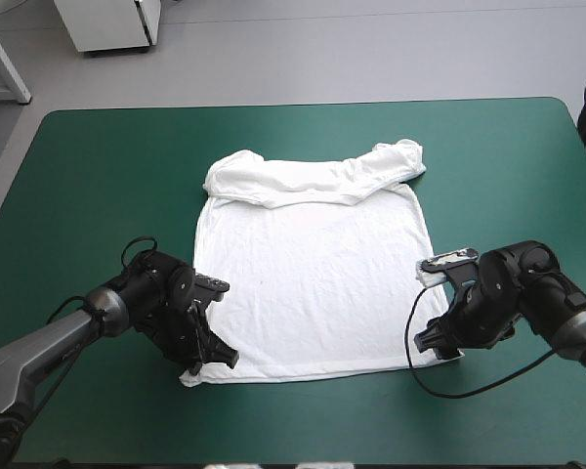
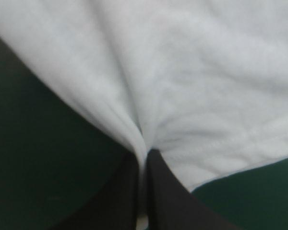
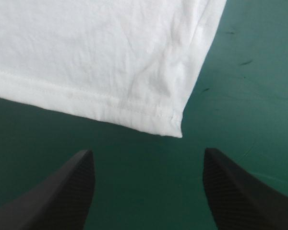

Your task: Fold the cloth

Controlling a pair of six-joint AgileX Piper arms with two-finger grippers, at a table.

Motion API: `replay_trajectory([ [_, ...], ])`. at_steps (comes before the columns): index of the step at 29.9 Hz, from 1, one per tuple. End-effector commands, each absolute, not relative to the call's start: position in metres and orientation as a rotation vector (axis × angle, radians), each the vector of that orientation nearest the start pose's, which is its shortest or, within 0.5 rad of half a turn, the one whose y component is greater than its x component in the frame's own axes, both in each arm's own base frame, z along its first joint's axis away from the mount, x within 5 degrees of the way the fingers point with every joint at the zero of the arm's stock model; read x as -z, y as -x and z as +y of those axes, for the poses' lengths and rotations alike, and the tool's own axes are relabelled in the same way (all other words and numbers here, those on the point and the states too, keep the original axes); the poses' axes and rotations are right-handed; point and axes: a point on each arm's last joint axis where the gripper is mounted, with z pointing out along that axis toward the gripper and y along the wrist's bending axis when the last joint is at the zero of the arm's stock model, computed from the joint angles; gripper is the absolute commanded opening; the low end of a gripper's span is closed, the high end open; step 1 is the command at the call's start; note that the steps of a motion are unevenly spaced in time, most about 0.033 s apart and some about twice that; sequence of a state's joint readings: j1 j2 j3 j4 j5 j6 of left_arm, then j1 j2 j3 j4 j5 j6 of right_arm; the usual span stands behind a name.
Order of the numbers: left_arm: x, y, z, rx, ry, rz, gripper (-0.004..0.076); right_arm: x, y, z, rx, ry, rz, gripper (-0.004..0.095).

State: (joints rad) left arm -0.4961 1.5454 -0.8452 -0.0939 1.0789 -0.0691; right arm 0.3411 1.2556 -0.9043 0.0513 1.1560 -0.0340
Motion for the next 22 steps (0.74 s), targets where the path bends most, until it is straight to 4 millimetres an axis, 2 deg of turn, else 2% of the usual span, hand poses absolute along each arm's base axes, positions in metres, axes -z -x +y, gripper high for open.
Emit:
replay_trajectory([
  [1, -0.153, -0.216, -0.133, 0.176, -0.536, 3.15, -0.001, -0.269, -0.203, 0.075, -0.078, 0.511, 2.919, 0.0609],
  [9, -0.153, -0.215, -0.132, 0.173, -0.539, 3.161, -0.001, -0.228, -0.232, 0.084, -0.035, 0.524, 3.014, 0.0609],
  [15, -0.153, -0.215, -0.133, 0.184, -0.529, 3.161, -0.001, -0.201, -0.24, 0.09, -0.054, 0.505, 3.139, 0.059],
  [17, -0.153, -0.216, -0.133, 0.185, -0.528, 3.157, -0.001, -0.194, -0.239, 0.091, -0.074, 0.493, 3.186, 0.0497],
  [20, -0.153, -0.216, -0.133, 0.188, -0.525, 3.147, -0.001, -0.184, -0.231, 0.093, -0.145, 0.496, 3.227, 0.024],
  [22, -0.153, -0.218, -0.134, 0.193, -0.521, 3.132, -0.001, -0.178, -0.225, 0.095, -0.203, 0.513, 3.242, 0.0031],
])
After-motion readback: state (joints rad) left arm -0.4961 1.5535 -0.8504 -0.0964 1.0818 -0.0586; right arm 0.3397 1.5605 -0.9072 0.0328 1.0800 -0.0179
